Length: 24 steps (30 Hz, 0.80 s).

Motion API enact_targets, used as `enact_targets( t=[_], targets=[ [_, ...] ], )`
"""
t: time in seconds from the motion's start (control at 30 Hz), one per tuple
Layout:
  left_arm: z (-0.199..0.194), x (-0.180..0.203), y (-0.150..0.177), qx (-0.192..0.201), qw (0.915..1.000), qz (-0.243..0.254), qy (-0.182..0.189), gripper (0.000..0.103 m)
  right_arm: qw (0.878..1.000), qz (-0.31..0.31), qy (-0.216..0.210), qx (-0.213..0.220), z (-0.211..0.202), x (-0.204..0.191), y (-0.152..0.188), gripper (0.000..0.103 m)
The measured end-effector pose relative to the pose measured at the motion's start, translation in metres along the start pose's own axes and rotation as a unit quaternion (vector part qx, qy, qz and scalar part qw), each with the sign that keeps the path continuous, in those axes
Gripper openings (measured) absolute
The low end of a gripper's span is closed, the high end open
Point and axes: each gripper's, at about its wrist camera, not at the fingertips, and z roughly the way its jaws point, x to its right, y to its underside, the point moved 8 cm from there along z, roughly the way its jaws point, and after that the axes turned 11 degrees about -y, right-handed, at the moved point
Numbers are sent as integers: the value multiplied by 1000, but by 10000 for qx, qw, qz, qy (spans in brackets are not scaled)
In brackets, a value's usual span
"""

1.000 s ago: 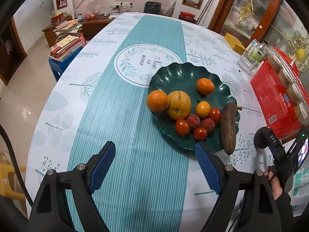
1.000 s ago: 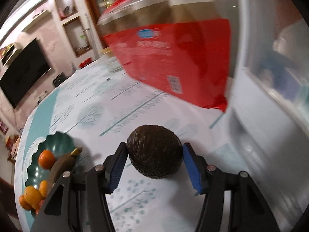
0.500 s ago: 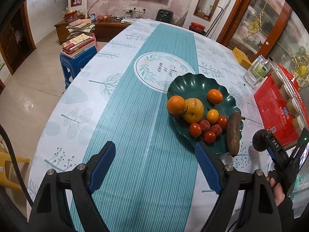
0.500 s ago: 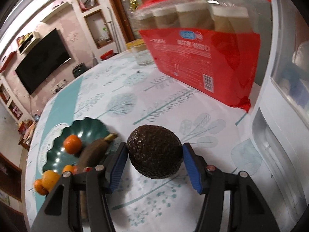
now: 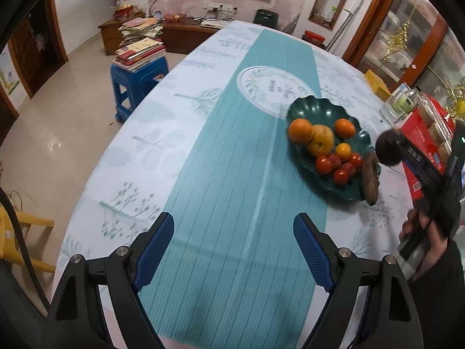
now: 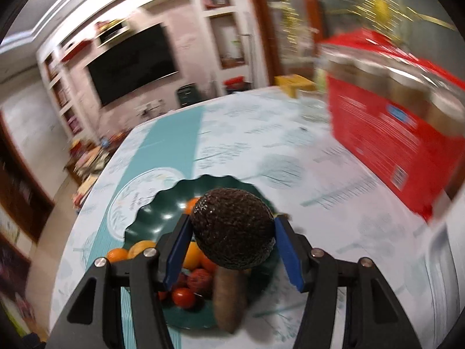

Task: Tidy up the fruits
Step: 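Carry the avocado onto the green plate and open the right tool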

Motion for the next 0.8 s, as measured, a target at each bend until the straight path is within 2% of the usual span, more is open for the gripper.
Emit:
enact_targets(
  t=[0.13,0.27,0.4,0.6,0.8],
  targets=[
    [-1,-21,7,-38,9997,-188,-143,83,9989,-349,-172,-278,22,-21,10,58],
    [-2,-39,9,-33,9988,-414,-256,83,9979,-368,-162,-508,38,-29,20,58],
    [-1,-48,12,-56,9979,-572,-285,83,9978,-454,-75,-484,39,-32,22,60],
    [-9,-39,8,60,9985,-512,-190,83,9964,-186,-211,-802,34,-24,29,62],
    [-24,-15,-2,277,9994,-200,40,83,9929,-30,-487,-1086,14,-26,46,64]
  ],
)
